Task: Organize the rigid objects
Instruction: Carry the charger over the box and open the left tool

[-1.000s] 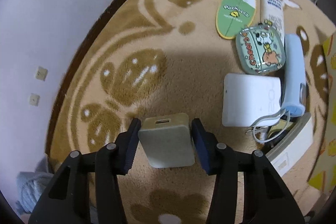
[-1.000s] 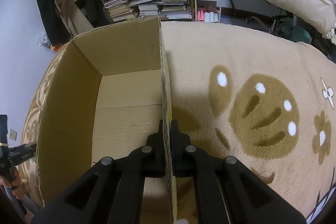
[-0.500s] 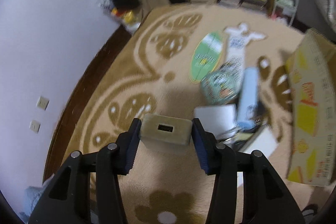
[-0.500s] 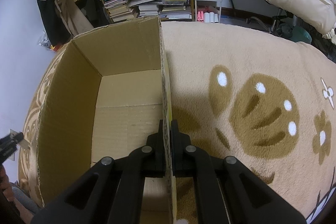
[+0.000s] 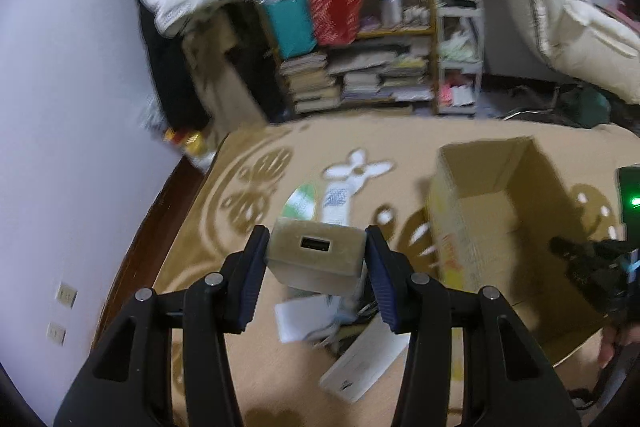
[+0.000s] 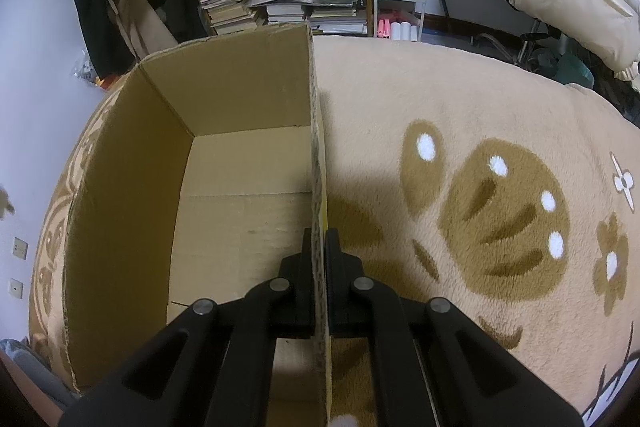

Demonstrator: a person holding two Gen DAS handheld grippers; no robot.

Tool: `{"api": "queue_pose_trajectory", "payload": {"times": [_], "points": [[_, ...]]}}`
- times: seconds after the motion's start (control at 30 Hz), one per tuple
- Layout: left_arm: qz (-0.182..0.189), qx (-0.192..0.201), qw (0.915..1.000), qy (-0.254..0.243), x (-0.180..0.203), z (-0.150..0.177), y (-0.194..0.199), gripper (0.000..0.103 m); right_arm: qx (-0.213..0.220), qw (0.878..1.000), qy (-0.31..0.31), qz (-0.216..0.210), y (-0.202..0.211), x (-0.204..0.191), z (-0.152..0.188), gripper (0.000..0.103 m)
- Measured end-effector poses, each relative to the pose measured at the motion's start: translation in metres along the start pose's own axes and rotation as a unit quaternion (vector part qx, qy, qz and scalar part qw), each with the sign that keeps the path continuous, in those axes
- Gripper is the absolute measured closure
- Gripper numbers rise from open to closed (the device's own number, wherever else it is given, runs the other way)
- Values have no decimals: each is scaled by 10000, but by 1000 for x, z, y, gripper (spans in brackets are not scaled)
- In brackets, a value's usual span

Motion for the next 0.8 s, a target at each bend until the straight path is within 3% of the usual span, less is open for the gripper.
{"api": "queue_pose_trajectory", "payload": {"times": [0.27,0.47,0.6,0.8], "points": [[517,359,9973,-391,61,-22,7,56,-18,10000,26,-41,-1,-1,0,99],[906,361,9936,-563,104,-24,-4,56,-9,9999,81,-72,-2,-6,-2,99],[1173,242,9904,-694,124,-13,-14,56,-8,9999,7,-112,-3,-4,-2,98],[1233,-113,9905,-599,129,1,-33,56,-9,9999,-15,-130,-3,-2,-2,98]]}}
Point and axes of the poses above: each gripper's, at about its wrist camera, not at the fingertips, and y roughly against the way its jaws point, x to its right, z to its underside, the point moved 3 cm from there along -y, roughly the way its jaws point, and after that the axes turned 4 degrees about y, right-handed, at the moved point
